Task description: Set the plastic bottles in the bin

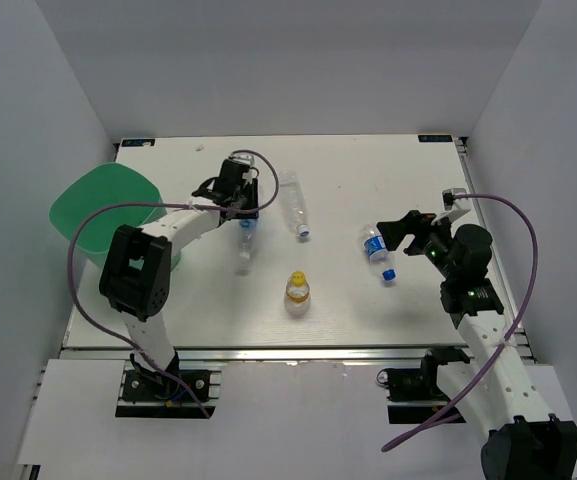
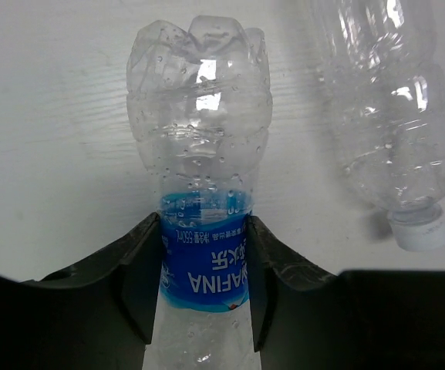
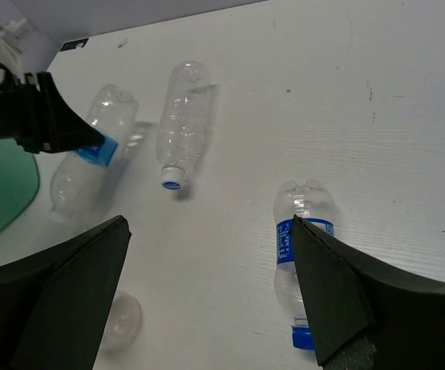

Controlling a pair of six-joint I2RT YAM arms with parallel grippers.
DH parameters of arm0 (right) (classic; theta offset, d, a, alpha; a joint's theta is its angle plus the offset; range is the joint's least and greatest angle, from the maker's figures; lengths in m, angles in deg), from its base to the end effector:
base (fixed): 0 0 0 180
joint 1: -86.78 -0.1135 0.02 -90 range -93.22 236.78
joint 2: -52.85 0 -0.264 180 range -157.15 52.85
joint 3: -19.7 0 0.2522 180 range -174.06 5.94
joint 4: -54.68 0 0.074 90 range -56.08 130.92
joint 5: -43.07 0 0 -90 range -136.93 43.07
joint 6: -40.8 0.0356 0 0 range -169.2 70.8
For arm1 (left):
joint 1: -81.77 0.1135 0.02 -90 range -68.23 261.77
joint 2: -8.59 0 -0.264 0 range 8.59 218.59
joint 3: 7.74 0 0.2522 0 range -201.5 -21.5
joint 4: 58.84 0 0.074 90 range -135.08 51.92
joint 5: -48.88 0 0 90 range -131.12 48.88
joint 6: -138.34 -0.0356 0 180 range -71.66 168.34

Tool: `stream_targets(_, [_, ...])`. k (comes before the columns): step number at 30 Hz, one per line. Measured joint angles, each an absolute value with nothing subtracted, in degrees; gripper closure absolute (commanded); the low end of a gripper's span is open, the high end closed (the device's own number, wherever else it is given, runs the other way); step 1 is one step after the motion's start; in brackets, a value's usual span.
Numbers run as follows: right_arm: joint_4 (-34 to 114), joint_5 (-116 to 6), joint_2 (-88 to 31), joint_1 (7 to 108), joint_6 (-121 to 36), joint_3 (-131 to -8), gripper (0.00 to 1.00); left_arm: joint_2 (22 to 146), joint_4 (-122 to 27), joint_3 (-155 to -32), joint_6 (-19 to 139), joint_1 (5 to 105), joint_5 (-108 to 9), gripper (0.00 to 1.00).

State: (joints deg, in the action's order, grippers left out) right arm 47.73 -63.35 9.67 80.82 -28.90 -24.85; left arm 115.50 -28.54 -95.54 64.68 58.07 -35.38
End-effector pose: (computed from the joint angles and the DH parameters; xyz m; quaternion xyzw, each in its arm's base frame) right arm 0.1852 0.0295 0.2897 -0.0037 0.7393 0.2541 0.6236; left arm 0.3735 -0.1600 0.2004 0.0428 0.9359 -0.0745 0.3416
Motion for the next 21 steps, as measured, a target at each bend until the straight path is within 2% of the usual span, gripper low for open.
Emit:
stream_targets(2, [47.75, -63.64, 9.65, 80.82, -28.95, -24.85, 0.11, 111.81, -27.08, -95.54, 64.51, 58.20, -33.35, 0.82])
stream_targets(5, [47.84, -64.33, 9.65, 80.82, -29.23, -24.85, 0.11, 104.25, -24.94, -96.74, 64.33, 58.39, -29.09, 0.86])
stream_targets(10, [47.90, -65.12, 9.63, 80.82, -29.56, -24.85, 0.11, 90.65, -26.12, -100.94, 63.50, 58.92, -18.25, 0.86])
stream_targets(13, [47.92, -65.12, 9.63, 80.82, -29.73, -24.85, 0.11, 83.86, -25.86, -103.10, 63.41, 63.05, -14.18, 0.85])
stream_targets(17, [47.92, -65.17, 9.56, 80.82, -29.80, -24.85, 0.11, 80.21, -24.02, -106.81, 64.31, 69.45, -2.31, 0.85])
stream_targets(21, [47.97, -65.38, 8.60, 80.82, -29.84, -24.85, 0.11, 79.05, -21.14, -106.29, 66.87, 70.76, 14.28, 0.88])
